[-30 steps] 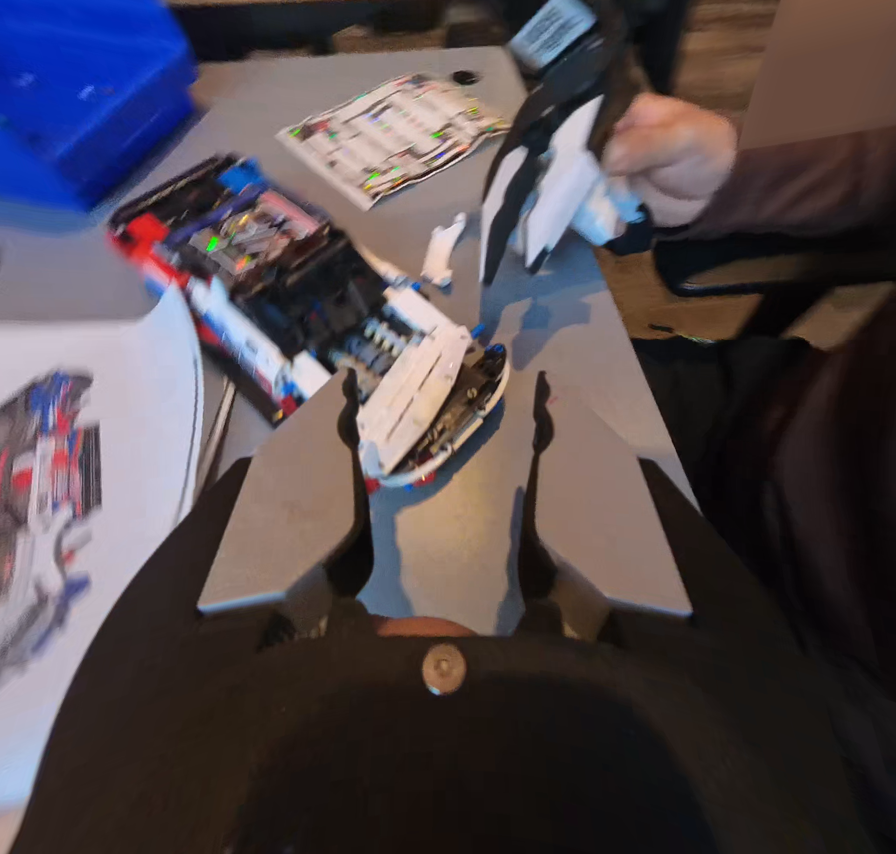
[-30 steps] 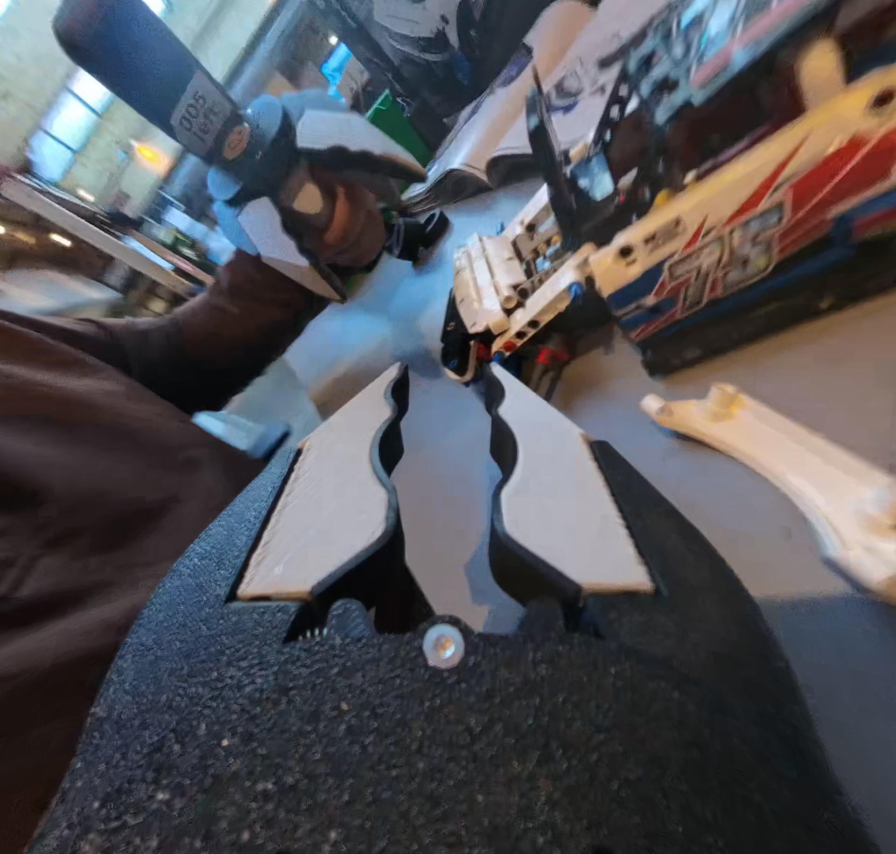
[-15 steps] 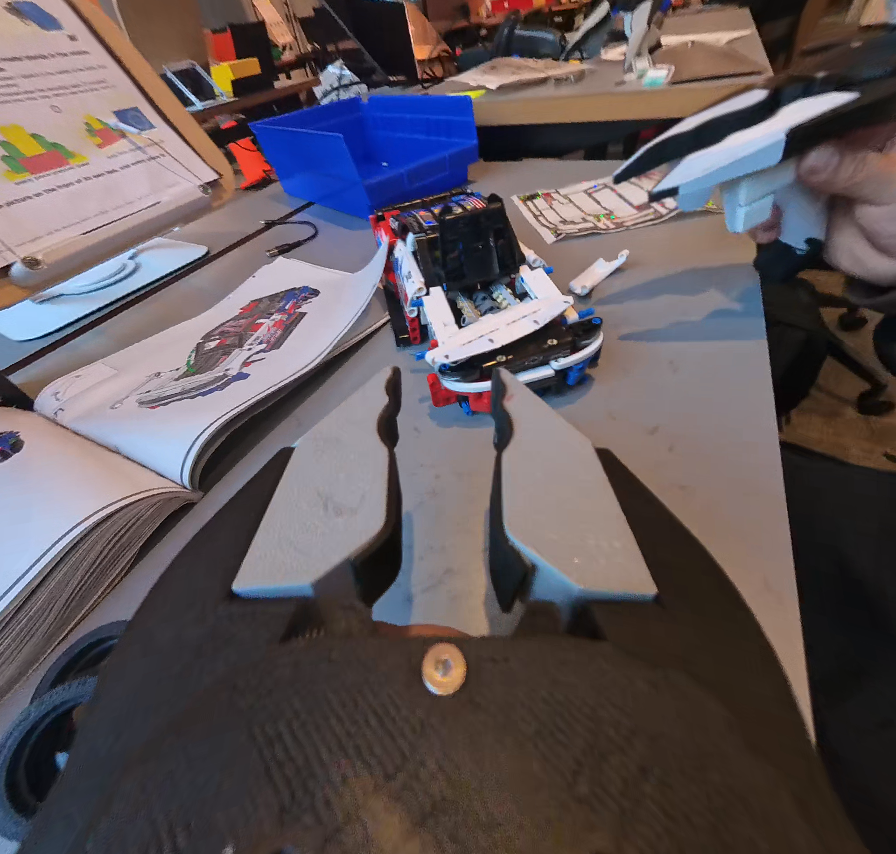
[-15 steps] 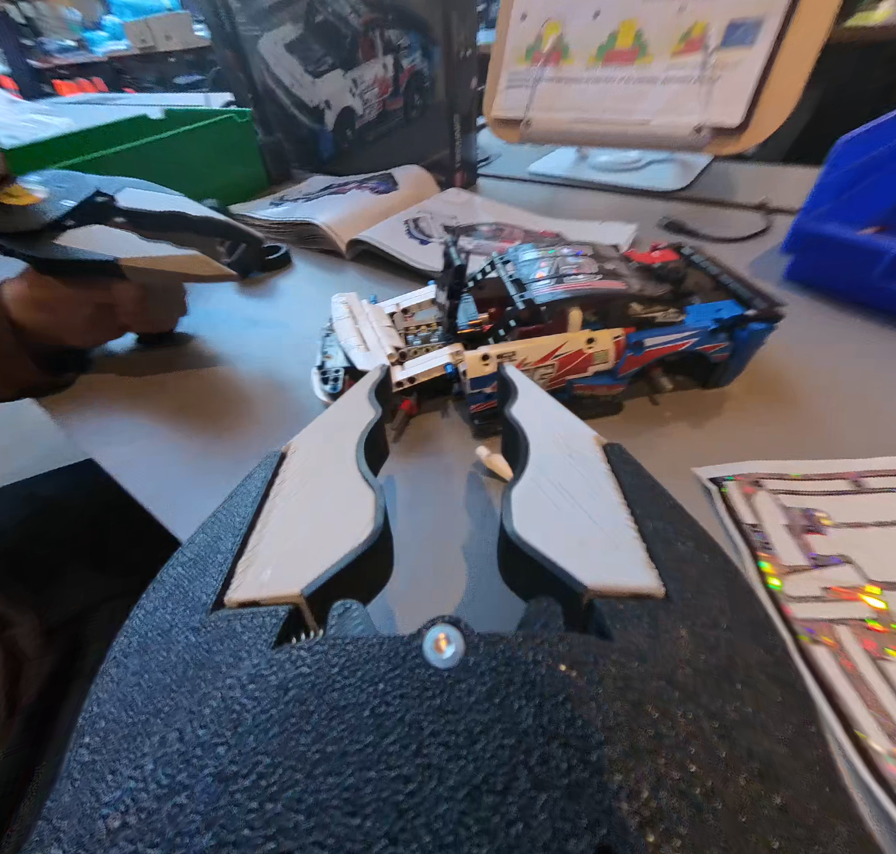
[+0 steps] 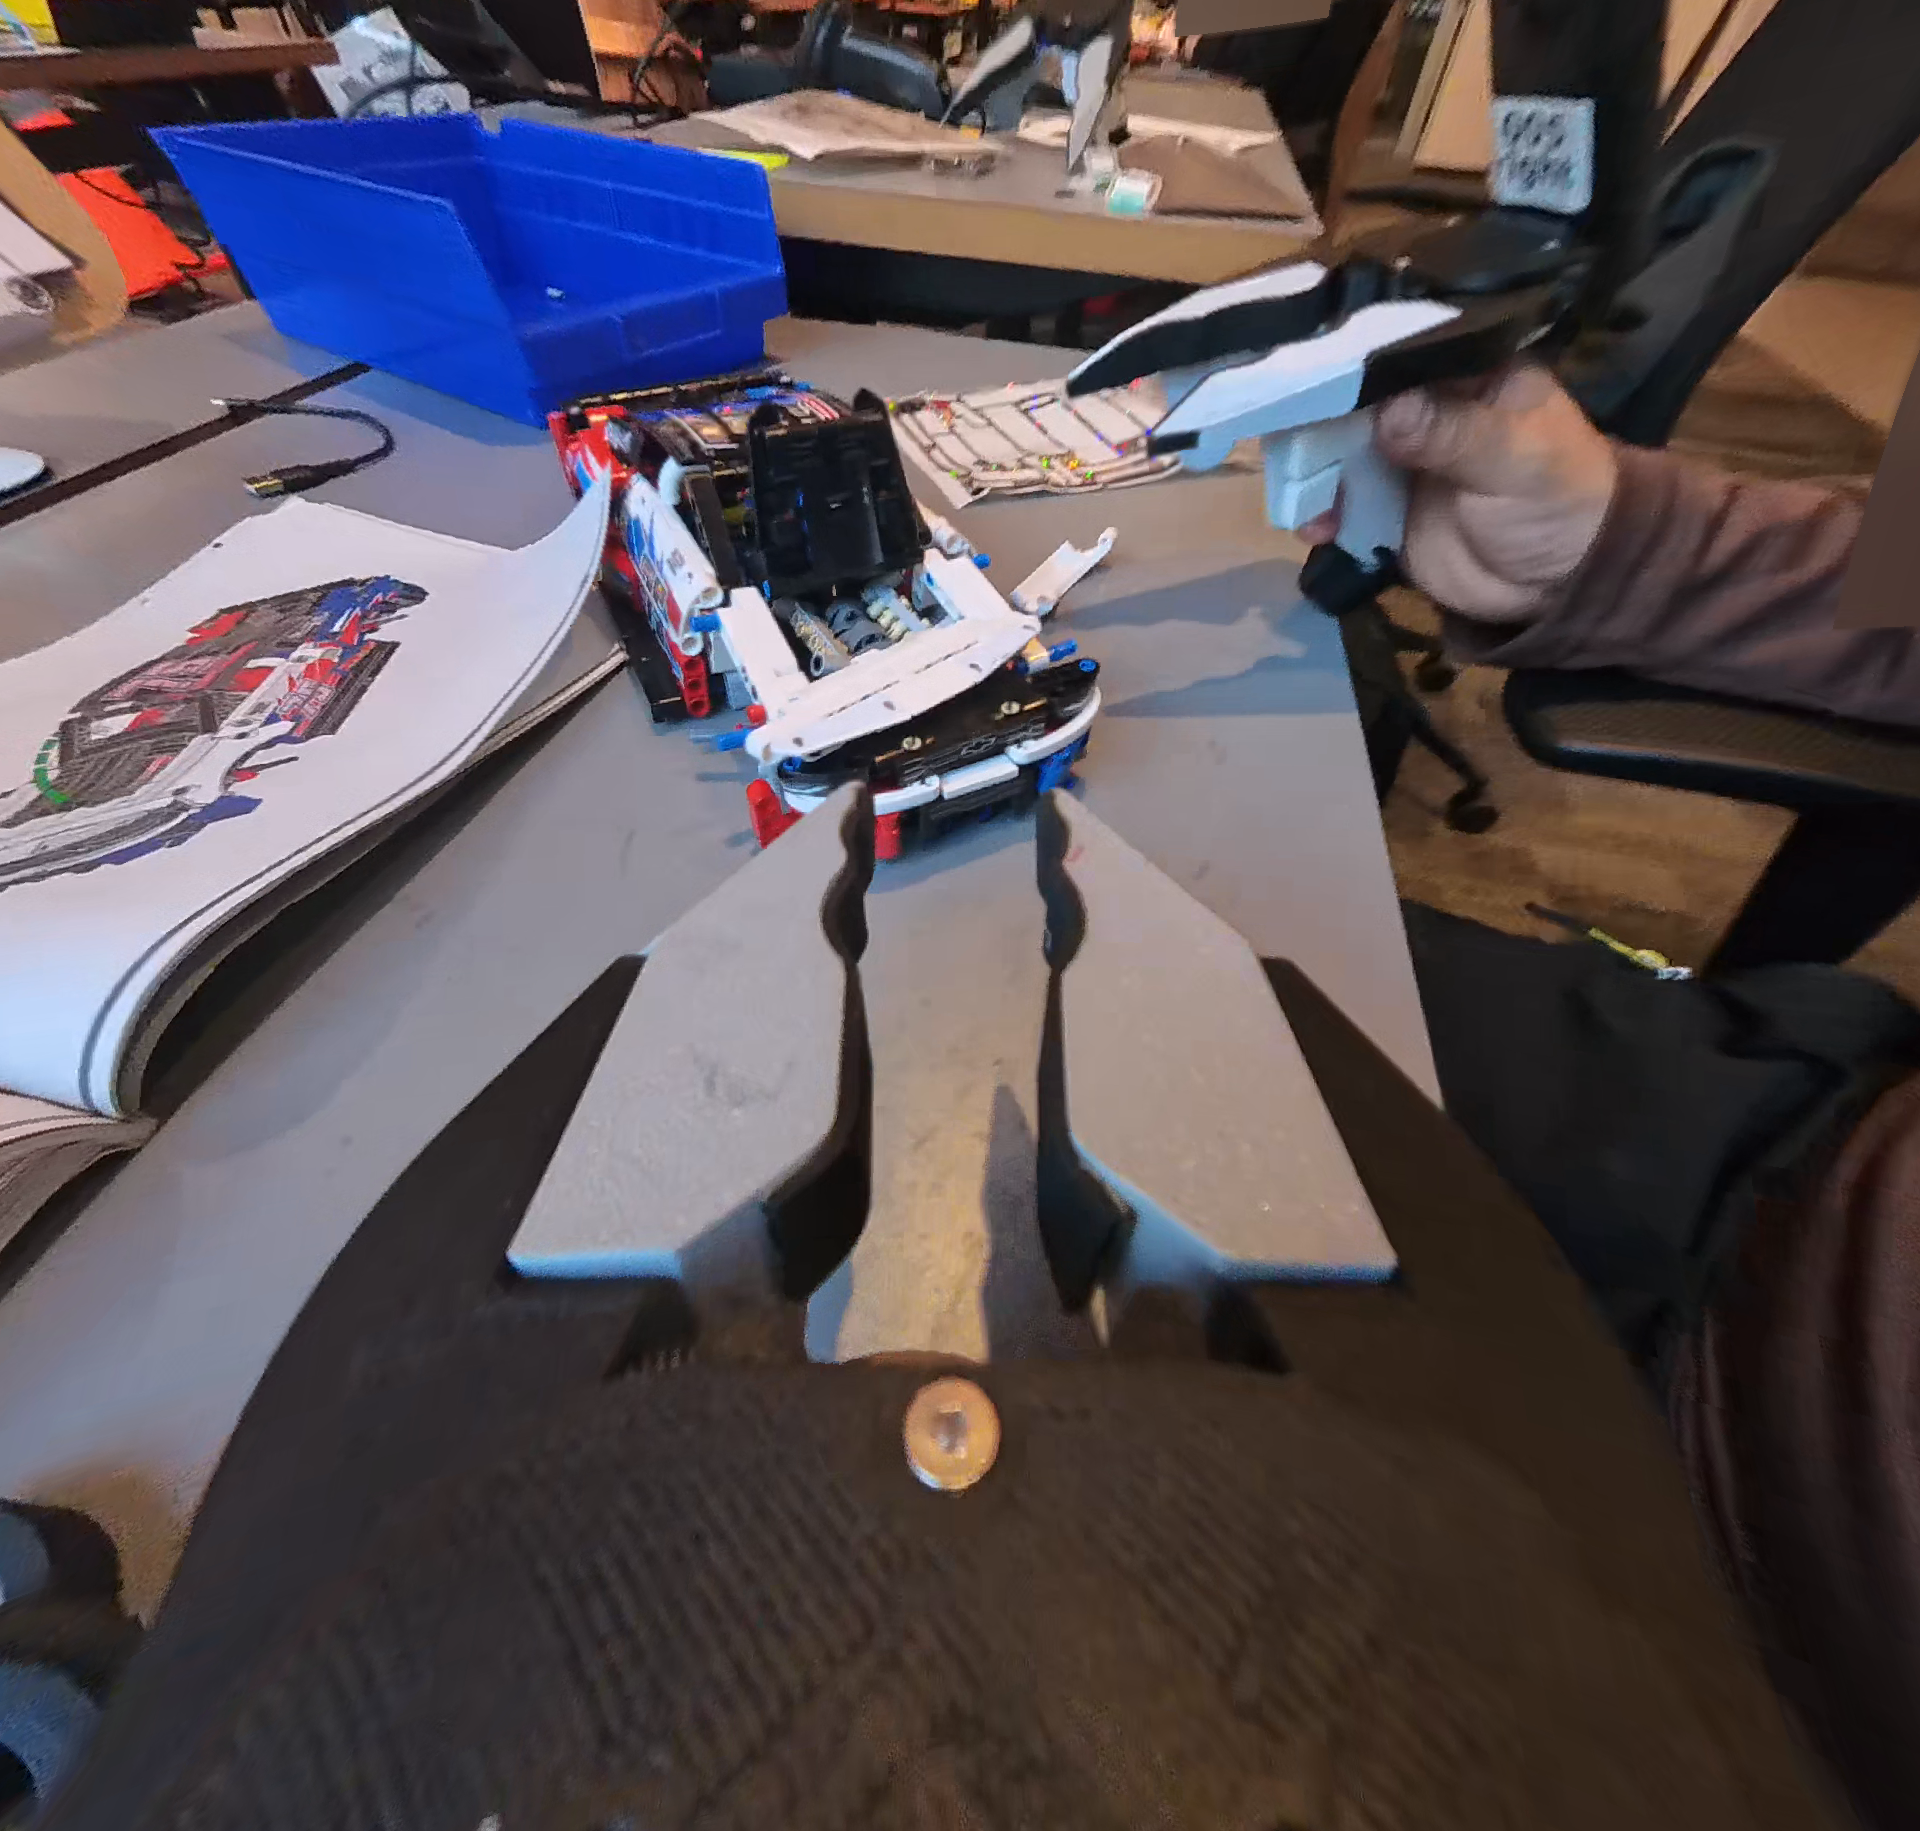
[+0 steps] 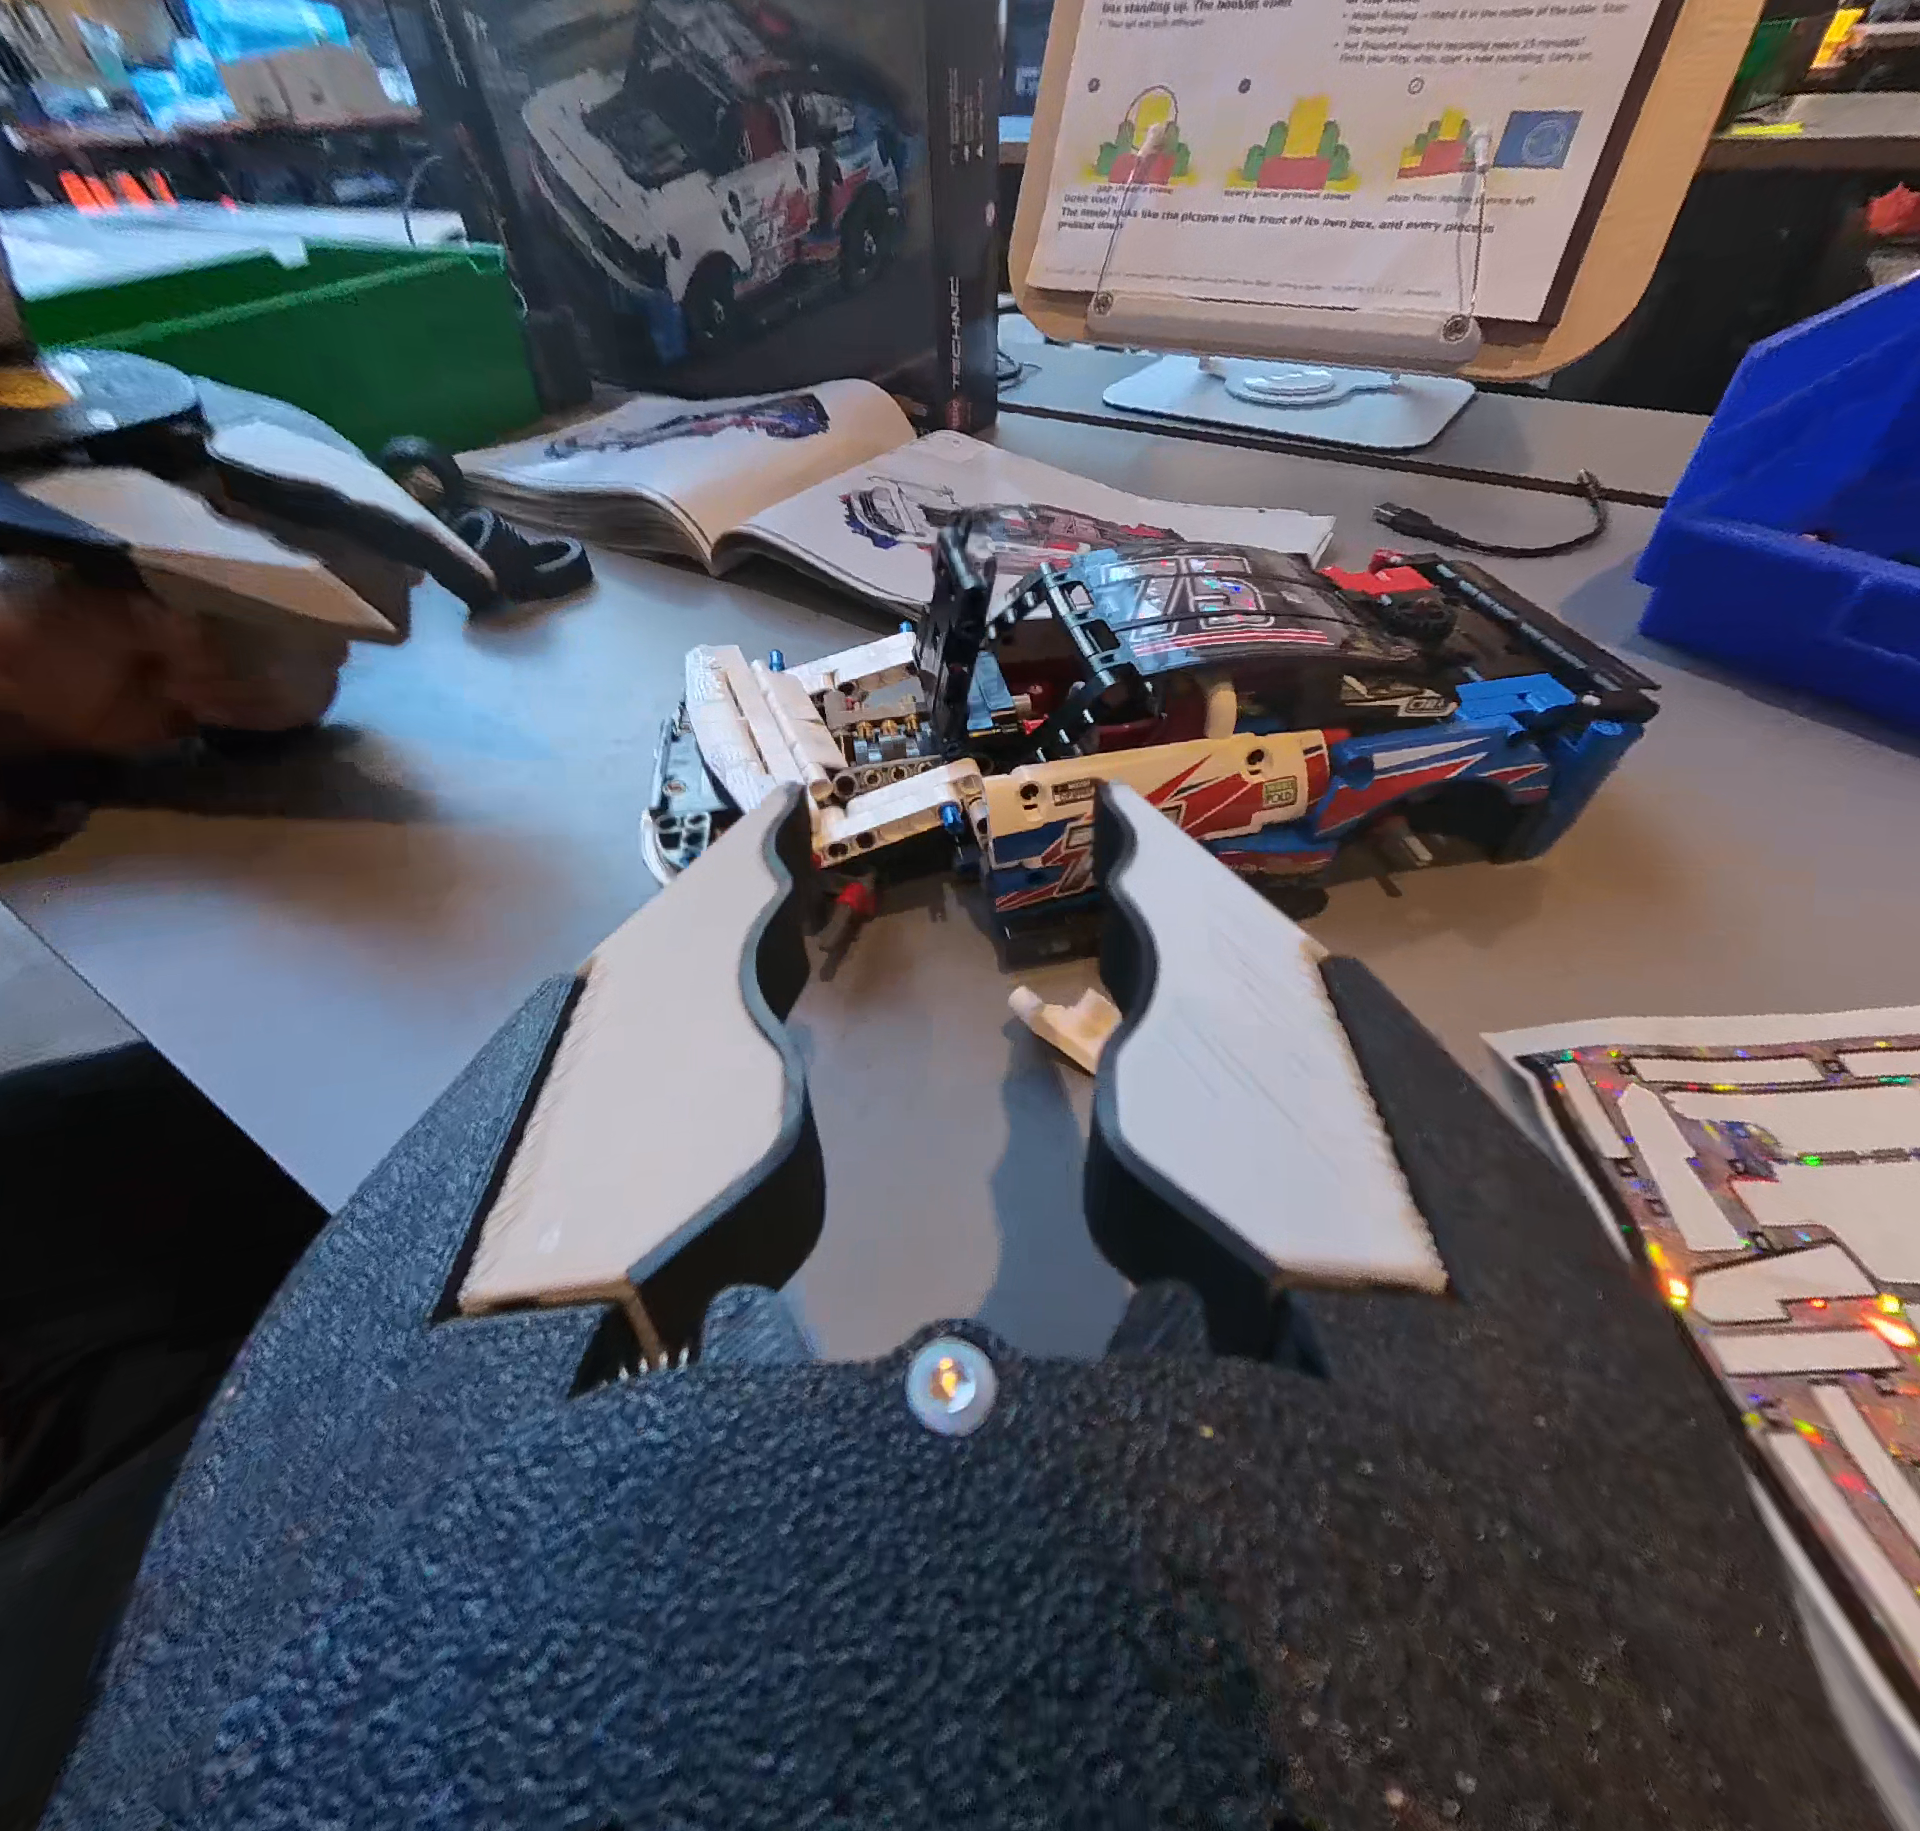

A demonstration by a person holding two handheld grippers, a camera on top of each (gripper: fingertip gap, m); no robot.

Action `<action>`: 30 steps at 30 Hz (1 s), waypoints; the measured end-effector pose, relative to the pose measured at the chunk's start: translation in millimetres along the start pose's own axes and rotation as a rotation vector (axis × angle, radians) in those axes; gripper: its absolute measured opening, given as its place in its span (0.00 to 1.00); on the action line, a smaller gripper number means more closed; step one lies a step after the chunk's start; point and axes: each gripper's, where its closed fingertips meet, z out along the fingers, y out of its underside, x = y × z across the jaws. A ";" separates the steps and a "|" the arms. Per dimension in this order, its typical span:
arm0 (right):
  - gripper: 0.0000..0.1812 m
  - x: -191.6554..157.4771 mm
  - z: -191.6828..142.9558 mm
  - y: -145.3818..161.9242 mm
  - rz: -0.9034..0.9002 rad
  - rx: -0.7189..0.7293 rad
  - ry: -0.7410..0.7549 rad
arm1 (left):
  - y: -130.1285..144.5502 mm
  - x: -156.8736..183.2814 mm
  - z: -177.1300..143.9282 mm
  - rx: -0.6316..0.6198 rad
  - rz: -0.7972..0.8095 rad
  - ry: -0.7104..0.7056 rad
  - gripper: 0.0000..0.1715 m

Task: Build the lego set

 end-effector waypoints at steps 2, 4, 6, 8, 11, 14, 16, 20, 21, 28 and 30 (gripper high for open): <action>0.29 4.2 -1.1 -3.1 0.056 0.023 -0.005 | -3.7 -1.1 -2.1 0.028 -0.010 0.012 0.16; 0.24 9.1 -2.3 -6.4 0.061 0.039 -0.002 | -7.9 -3.3 -3.8 0.060 -0.012 0.014 0.17; 0.23 21.5 -4.4 -14.5 0.028 0.086 0.051 | -12.9 -5.1 -4.7 0.095 0.002 0.008 0.17; 0.25 31.8 -6.0 -24.8 0.038 0.156 0.078 | -12.2 -3.2 -1.5 0.085 0.025 0.021 0.17; 0.25 40.9 -3.4 -27.9 0.094 0.193 0.064 | -12.1 -4.9 4.6 0.075 0.087 0.026 0.16; 0.25 44.4 0.7 -27.0 0.160 0.194 0.007 | -15.0 -12.3 8.8 0.087 0.101 0.031 0.16; 0.26 40.6 5.7 -26.7 0.179 0.180 -0.046 | -14.5 -12.1 11.4 0.077 0.091 0.060 0.17; 0.22 7.0 22.9 -19.7 0.176 0.066 -0.237 | -12.9 -15.3 14.5 0.059 0.090 0.035 0.20; 0.22 2.2 28.4 -17.1 0.172 0.032 -0.251 | -12.8 -18.3 16.6 0.054 0.087 0.020 0.20; 0.23 -16.7 35.3 12.5 0.137 -0.190 -0.284 | -24.6 -19.4 56.7 -0.080 0.348 -0.056 0.29; 0.24 -20.8 31.9 25.4 0.069 -0.268 -0.271 | -34.6 -8.2 70.6 -0.082 0.411 -0.007 0.27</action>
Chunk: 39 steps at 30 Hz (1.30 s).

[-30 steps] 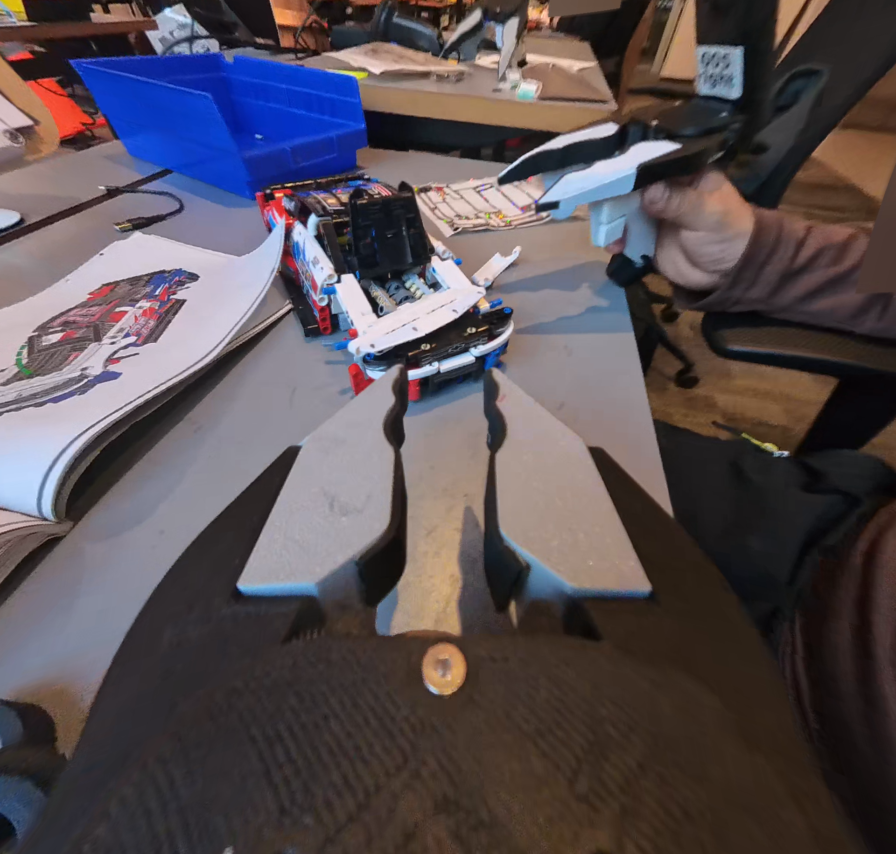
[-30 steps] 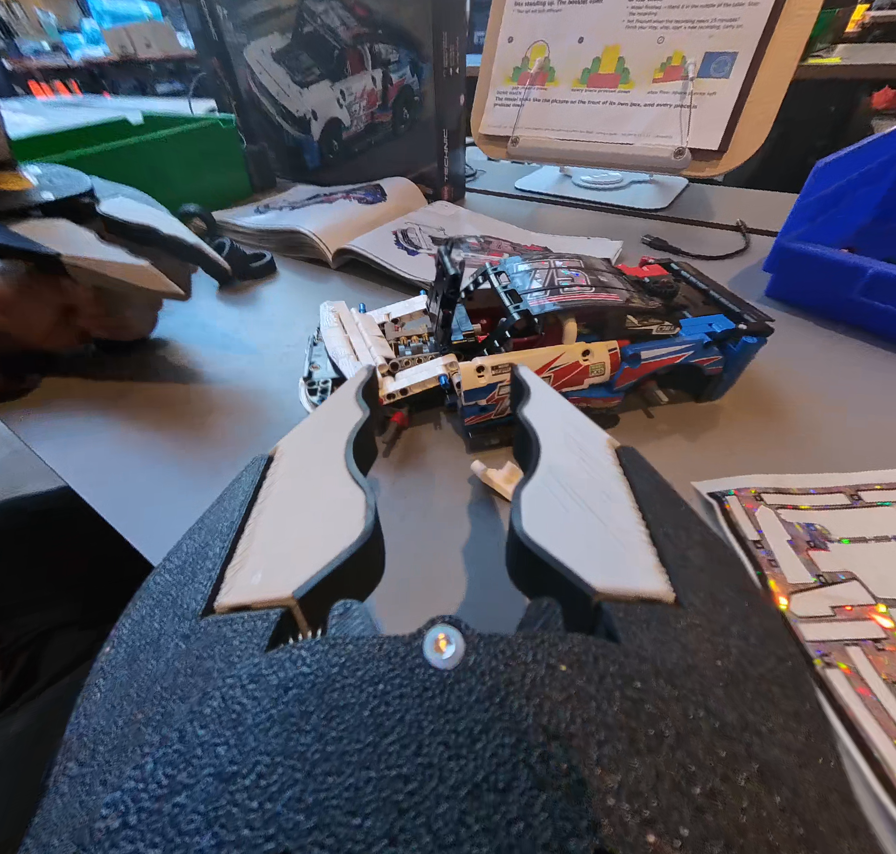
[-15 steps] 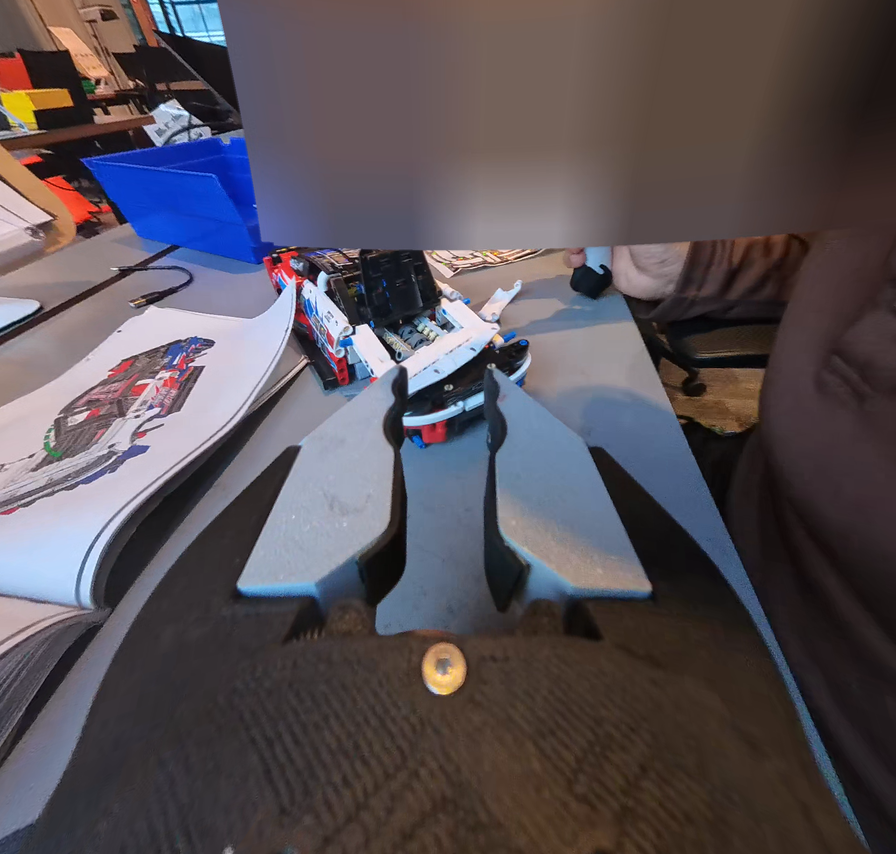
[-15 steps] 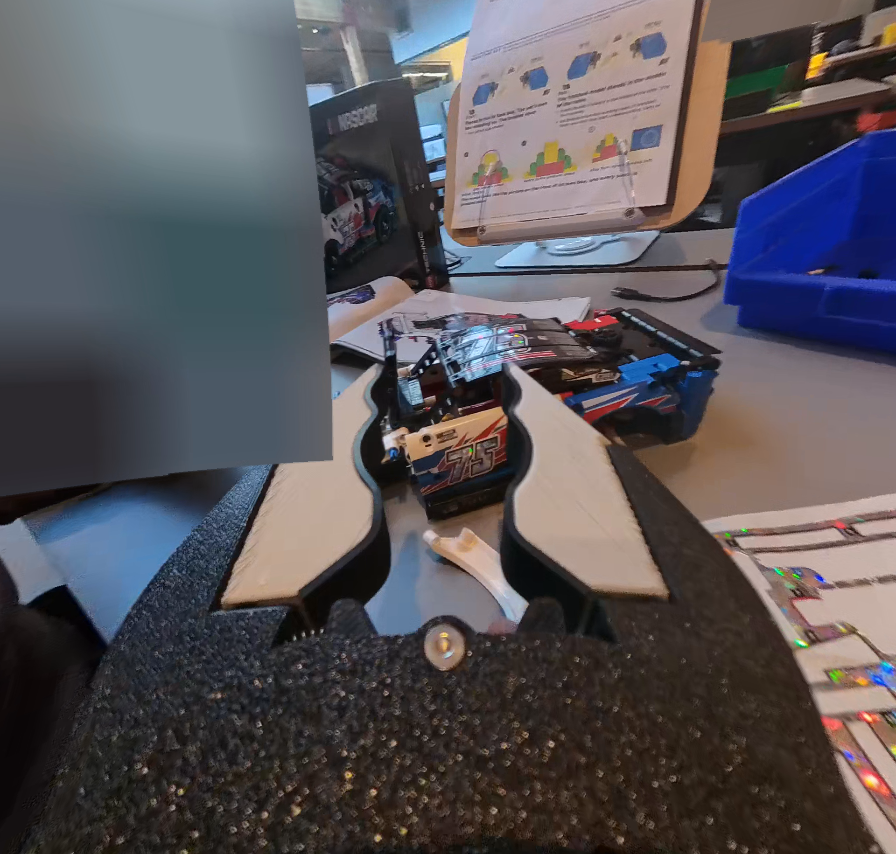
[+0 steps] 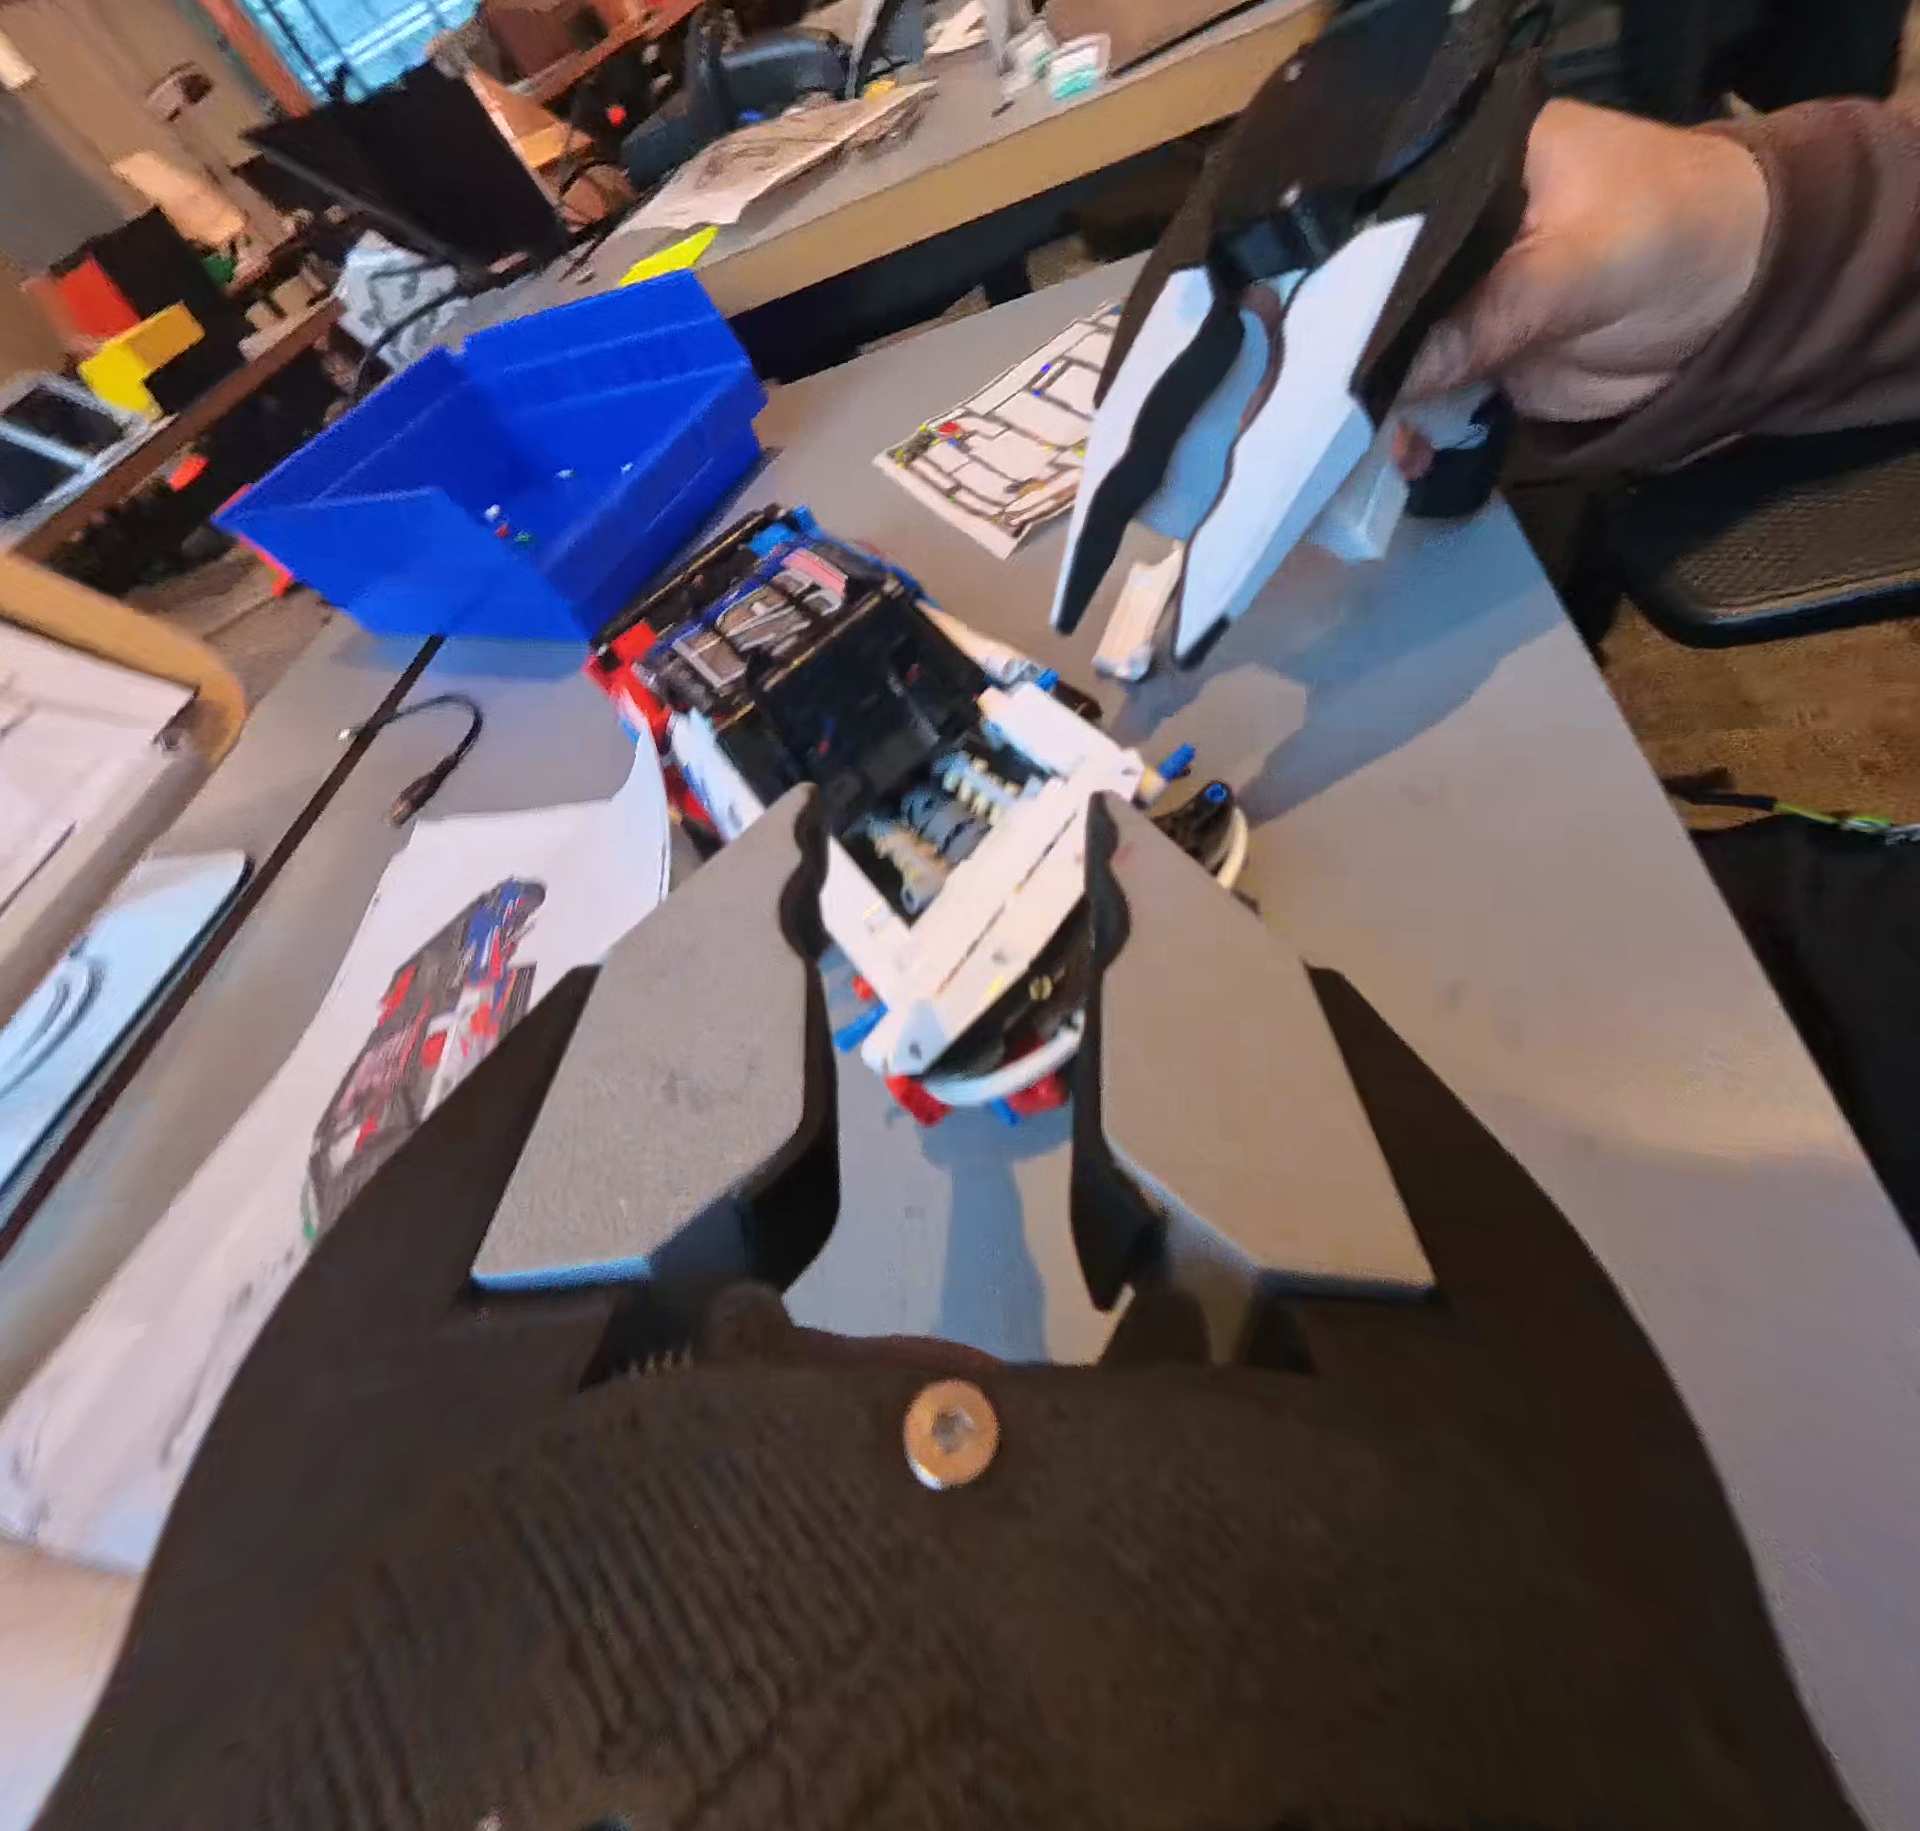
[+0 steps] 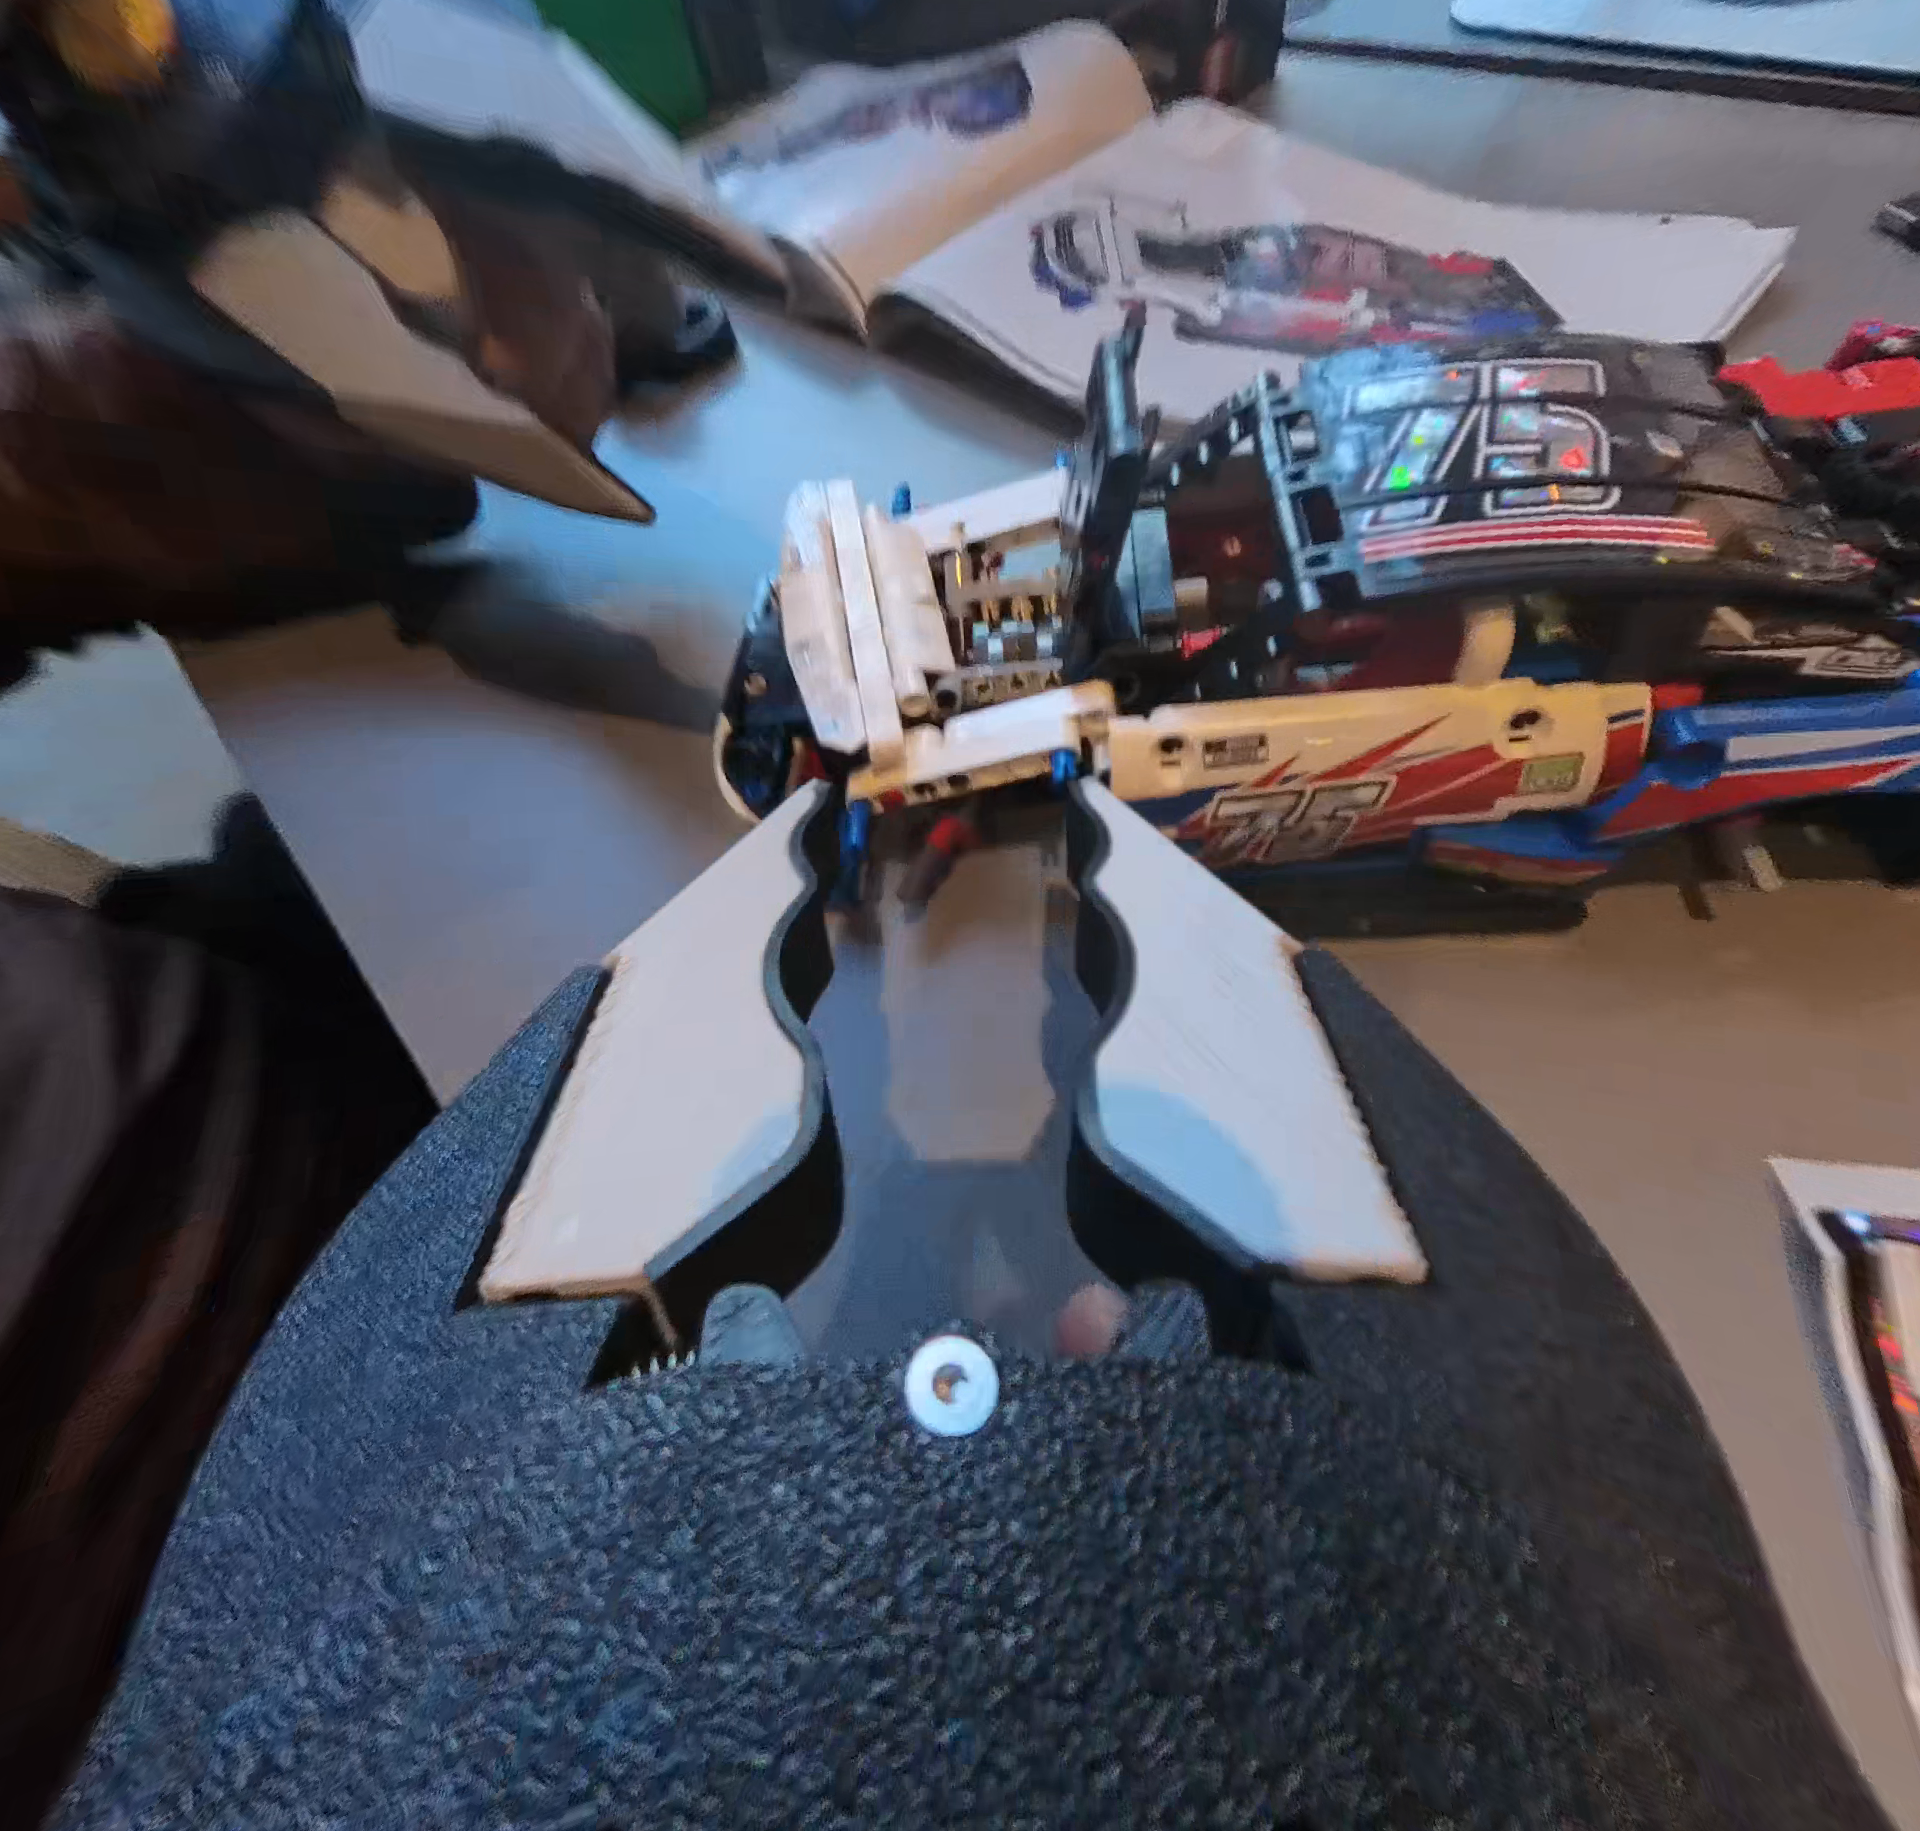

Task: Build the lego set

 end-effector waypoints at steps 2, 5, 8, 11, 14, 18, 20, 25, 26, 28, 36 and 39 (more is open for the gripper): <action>0.24 1.5 -0.3 9.5 -0.080 -0.071 0.064 | 1.4 3.3 16.5 -0.063 0.035 0.045 0.30; 0.21 -8.3 2.8 13.9 -0.166 -0.130 0.070 | 15.9 15.5 35.9 -0.183 0.096 0.148 0.32; 0.21 -16.7 15.1 26.8 -0.220 -0.200 0.059 | 26.3 30.3 40.4 -0.231 0.119 0.255 0.23; 0.16 -20.2 27.7 35.0 -0.304 -0.238 0.074 | 28.3 37.6 38.0 -0.248 0.107 0.340 0.11; 0.13 -24.0 36.2 33.6 -0.321 -0.242 0.059 | 32.1 32.5 37.5 -0.248 0.124 0.322 0.04; 0.12 -24.7 34.7 31.7 -0.288 -0.222 0.035 | 27.1 30.6 32.4 -0.188 0.169 0.281 0.00; 0.12 -25.4 32.9 29.4 -0.268 -0.203 0.011 | 17.4 28.9 26.9 -0.126 0.183 0.254 0.00; 0.12 -23.4 22.7 21.6 -0.300 -0.155 -0.002 | 12.8 29.3 19.2 -0.019 0.265 0.189 0.00; 0.12 -22.1 18.8 16.3 -0.308 -0.131 0.010 | 9.7 27.3 17.9 0.012 0.263 0.169 0.00; 0.13 -24.1 11.4 -0.1 -0.315 -0.056 0.028 | -5.1 23.3 12.6 0.101 0.202 0.155 0.00; 0.18 -48.1 14.2 -49.9 -0.393 0.066 0.013 | -51.6 9.4 -9.8 0.377 -0.432 0.398 0.00; 0.08 -70.1 13.0 -56.0 -0.338 0.104 -0.122 | -50.7 13.3 -10.8 0.381 -0.437 0.413 0.00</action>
